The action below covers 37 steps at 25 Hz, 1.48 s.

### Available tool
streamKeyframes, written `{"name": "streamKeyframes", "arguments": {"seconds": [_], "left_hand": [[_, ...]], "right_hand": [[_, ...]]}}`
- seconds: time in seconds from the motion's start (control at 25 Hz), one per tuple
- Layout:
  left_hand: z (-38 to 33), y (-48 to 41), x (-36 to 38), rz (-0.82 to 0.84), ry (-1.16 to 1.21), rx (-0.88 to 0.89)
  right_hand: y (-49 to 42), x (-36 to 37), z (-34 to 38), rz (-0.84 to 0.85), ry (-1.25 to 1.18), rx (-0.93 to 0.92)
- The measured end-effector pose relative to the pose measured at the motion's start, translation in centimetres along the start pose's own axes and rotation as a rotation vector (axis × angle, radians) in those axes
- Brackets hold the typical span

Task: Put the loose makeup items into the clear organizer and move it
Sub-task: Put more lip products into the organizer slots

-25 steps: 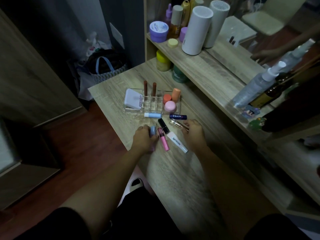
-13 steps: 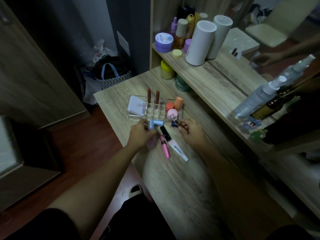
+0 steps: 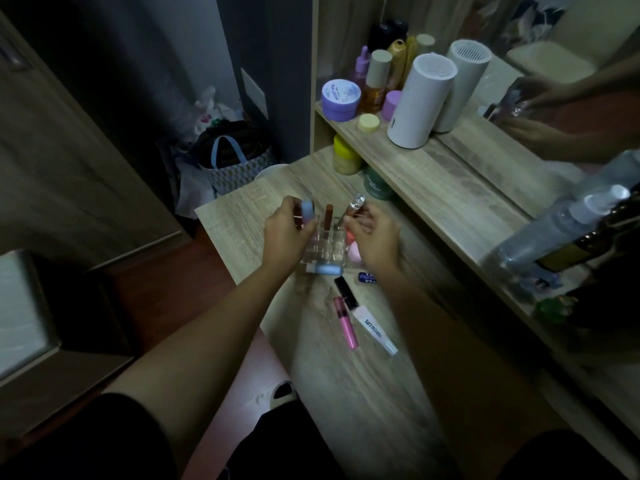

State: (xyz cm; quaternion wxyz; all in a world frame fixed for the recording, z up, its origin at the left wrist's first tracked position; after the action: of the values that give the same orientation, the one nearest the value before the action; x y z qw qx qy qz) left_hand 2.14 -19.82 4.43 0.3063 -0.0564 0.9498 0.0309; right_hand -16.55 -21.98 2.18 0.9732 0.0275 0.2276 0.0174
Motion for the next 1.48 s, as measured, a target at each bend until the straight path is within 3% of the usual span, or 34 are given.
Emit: {"name": "streamKeyframes", "arguments": {"seconds": [0.72,1.0,1.08,1.28,1.48], "left_hand": [[3.1,0.6,2.4,0.084,-0.035,-0.067],[1.9,5.6,3.0,0.077,-0.076,-0.048],[1.7,7.4,4.6,0.133,-0.132,-0.012],[2.3,12.8,10.6,0.468,-0.254,0.072],[4.4,15.6,10.9,0.514,-0.263,0.030]], "right_hand": [[-1.1,1.9,-2.0,0.084,0.176,0.071],[4.3,-1.3,-2.5,0.044,0.247,0.068],[6.5,-1.9,-4.1,0.056,0.271,0.105],[11.7,-1.3,-9.2,0.212,0.386,0.241],[14.8,-0.7,-10.4,0.245,0.361,0.271]]}}
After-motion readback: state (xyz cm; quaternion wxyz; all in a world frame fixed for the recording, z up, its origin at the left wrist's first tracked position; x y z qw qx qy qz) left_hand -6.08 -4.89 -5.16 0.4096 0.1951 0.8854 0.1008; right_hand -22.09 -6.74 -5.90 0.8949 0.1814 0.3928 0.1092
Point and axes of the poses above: each hand's wrist, its own y-axis away from the middle knuckle, its own x-axis out of the palm, z = x × y, the point moved 9 cm from there along -y, towards the middle knuckle, and after that the axes turned 9 degrees about z, right-handed, at the moved point
